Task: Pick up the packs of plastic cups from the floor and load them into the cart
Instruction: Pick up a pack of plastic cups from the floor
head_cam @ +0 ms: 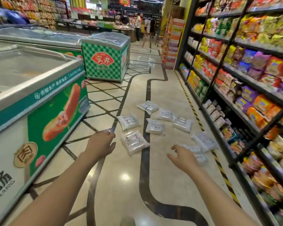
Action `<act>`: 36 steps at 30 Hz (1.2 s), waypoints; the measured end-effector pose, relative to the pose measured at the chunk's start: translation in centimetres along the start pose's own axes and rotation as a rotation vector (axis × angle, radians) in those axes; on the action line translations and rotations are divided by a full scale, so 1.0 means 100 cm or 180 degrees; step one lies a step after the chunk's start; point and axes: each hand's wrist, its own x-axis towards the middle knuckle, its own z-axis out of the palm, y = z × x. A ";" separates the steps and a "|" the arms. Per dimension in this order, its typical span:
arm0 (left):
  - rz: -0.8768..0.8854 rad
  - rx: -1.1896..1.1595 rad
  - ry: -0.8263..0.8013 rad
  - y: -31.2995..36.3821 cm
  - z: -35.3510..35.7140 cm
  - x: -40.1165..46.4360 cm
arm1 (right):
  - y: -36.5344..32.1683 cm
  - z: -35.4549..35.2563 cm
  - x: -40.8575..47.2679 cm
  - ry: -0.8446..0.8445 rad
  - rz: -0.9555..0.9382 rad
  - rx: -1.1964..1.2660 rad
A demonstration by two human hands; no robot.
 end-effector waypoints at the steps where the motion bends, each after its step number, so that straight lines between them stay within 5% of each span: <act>1: 0.0010 -0.0018 -0.0030 -0.010 0.005 0.023 | -0.006 0.004 0.026 -0.0016 0.0016 -0.0010; 14: -0.0063 -0.0340 -0.0354 -0.139 0.074 0.343 | -0.087 0.016 0.340 -0.0165 0.0394 -0.0002; 21: 0.0361 -0.0342 -0.0471 -0.193 0.158 0.533 | -0.116 0.070 0.504 0.0016 0.0929 -0.0253; 28: 0.0893 -0.0237 -0.1108 -0.206 0.266 0.702 | -0.134 0.136 0.649 -0.0131 0.1771 0.0027; 36: 0.1298 -0.0244 -0.1280 -0.179 0.470 0.762 | -0.076 0.294 0.741 -0.0284 0.2401 0.0579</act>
